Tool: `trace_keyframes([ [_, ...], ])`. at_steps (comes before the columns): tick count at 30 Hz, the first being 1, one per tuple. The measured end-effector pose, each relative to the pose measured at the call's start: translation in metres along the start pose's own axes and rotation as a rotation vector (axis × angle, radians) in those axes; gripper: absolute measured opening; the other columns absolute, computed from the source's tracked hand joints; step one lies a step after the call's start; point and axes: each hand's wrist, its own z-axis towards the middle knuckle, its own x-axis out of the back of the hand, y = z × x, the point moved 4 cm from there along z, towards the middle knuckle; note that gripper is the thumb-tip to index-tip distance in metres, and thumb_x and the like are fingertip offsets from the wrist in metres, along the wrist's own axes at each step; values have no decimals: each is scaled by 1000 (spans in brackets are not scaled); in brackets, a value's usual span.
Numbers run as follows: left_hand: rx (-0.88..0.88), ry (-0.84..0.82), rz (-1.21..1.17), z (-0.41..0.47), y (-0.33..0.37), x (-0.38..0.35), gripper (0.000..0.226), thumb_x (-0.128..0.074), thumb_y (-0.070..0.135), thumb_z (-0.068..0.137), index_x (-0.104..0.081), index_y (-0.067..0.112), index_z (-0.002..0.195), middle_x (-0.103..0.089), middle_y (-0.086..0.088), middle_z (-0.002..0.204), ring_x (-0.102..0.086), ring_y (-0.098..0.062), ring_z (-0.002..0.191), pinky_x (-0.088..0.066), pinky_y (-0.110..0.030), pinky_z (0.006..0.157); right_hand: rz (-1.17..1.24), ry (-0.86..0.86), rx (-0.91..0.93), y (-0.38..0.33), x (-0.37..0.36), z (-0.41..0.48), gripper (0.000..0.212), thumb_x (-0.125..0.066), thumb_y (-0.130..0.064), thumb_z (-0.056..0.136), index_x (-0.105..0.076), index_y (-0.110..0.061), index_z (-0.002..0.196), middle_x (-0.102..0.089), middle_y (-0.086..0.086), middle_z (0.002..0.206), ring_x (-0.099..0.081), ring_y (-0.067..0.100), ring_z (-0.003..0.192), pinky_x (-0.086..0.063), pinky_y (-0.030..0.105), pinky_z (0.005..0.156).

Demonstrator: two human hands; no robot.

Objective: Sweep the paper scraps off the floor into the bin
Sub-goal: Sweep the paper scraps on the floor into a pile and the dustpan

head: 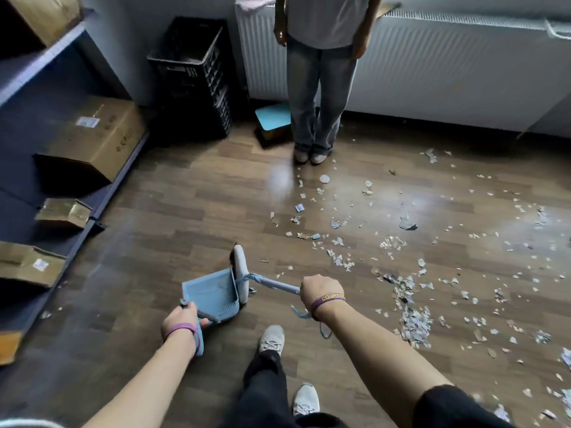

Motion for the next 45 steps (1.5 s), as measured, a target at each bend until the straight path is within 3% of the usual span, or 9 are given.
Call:
trace_keyframes([
  [6, 39, -27, 14, 49, 32, 4, 18, -52, 18, 95, -60, 4, 103, -57, 6, 39, -53, -5, 26, -43, -16, 38, 149, -178, 20, -42, 0, 65, 33, -54, -10, 84, -63, -9, 116, -66, 13, 111, -64, 31, 101, -43, 28, 71],
  [8, 61, -67, 35, 54, 39, -3, 16, -52, 19, 95, -60, 7, 103, -54, 10, 32, -55, -5, 29, -47, -18, 47, 127, -212, 21, -42, -3, 76, 36, -53, -10, 84, -63, -12, 118, -66, 13, 112, -64, 30, 102, -44, 29, 73],
  [11, 66, -137, 44, 58, 46, -25, 22, -53, 18, 95, -60, 6, 112, -63, 6, 47, -59, -8, 32, -49, -24, 58, -6, -177, -11, -26, -2, 83, 44, -51, -6, 85, -59, -19, 126, -65, 7, 116, -63, 28, 106, -50, 32, 82],
  [15, 49, -222, 143, 43, 49, -78, 28, -51, 17, 97, -58, 4, 121, -62, -9, 93, -57, -8, 30, -48, -18, 42, -63, -168, -134, 32, -1, 75, 45, -49, -7, 86, -58, -23, 127, -65, 3, 116, -63, 28, 106, -54, 39, 87],
  [19, 26, -340, 220, 3, 43, -145, 31, -49, 11, 97, -55, 2, 127, -57, -13, 104, -54, -10, 26, -42, -15, 29, -32, -156, -255, 117, -8, 50, 38, -43, -19, 94, -56, -26, 129, -63, 3, 122, -61, 26, 112, -50, 35, 89],
  [25, -42, -467, 334, -73, 19, -243, 33, -50, 9, 97, -53, 4, 129, -55, -17, 132, -55, -11, 27, -45, -15, 32, 15, -135, -464, 268, -26, -3, 40, -37, -14, 94, -56, -27, 127, -63, -2, 122, -60, 21, 113, -48, 31, 86],
  [35, -90, -521, 416, -211, -46, -361, 35, -51, 12, 96, -53, 7, 131, -60, -11, 122, -57, -9, 30, -51, -22, 43, -21, -99, -691, 477, -35, -98, 36, -40, -15, 95, -59, -22, 124, -63, 0, 122, -61, 21, 112, -50, 32, 87],
  [40, -86, -535, 441, -235, -70, -375, 35, -51, 14, 96, -54, 8, 130, -60, -12, 127, -62, -20, 53, -49, -35, 74, -53, -6, -610, 500, -41, -119, 36, -37, -12, 97, -60, -20, 124, -65, 2, 119, -63, 22, 109, -49, 30, 86],
  [45, -80, -528, 449, -238, -82, -364, 36, -50, 13, 97, -52, 7, 132, -58, -14, 128, -63, -22, 53, -50, -36, 69, -28, 34, -567, 490, -53, -137, 30, -42, -17, 97, -63, -19, 118, -67, 4, 113, -65, 25, 104, -50, 31, 80],
])
